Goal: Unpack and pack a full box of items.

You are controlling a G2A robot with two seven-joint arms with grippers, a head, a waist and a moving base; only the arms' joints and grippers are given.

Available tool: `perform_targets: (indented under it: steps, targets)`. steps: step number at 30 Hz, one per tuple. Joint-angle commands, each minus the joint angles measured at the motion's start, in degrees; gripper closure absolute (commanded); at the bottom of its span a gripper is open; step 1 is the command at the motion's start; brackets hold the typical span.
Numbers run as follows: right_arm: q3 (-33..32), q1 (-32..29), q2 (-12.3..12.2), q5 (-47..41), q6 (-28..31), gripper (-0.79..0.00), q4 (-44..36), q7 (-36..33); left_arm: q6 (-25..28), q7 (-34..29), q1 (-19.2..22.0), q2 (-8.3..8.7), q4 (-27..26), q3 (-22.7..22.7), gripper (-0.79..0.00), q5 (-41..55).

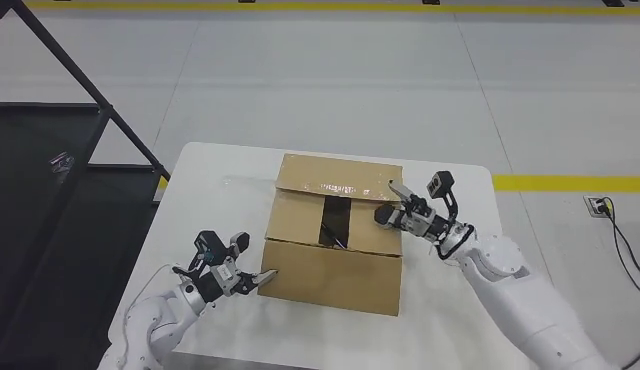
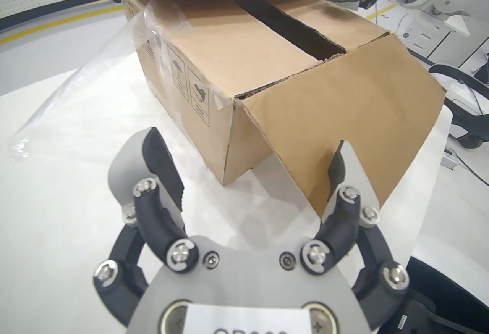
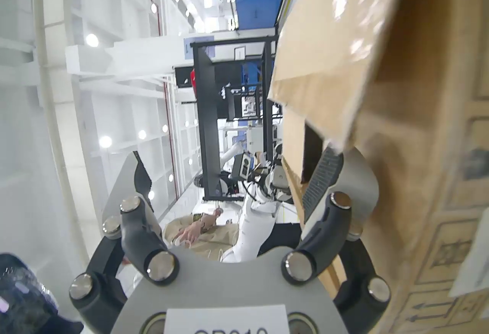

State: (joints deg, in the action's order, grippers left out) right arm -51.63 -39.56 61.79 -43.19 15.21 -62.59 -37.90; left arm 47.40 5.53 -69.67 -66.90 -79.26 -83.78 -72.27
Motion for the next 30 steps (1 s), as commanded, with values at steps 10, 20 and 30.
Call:
perform_targets:
  steps: [10,20,30]
  targets:
    - [1.5,5.7,3.4,4.6,2.5,-0.785,1.9,12.4,0.2,-0.1,0.8,0.38,1.2,0.9,-0.785,0.5]
    - [5.3,16.7,8.2,8.9,3.3,-0.785,12.2,19.0,0.7,0.1,1.6,0.73,2.1,1.6,-0.785,1.1]
    - [10.6,22.8,12.9,15.7,4.6,-0.785,21.6,25.8,0.8,0.5,1.7,1.05,3.0,2.1,-0.785,1.8]
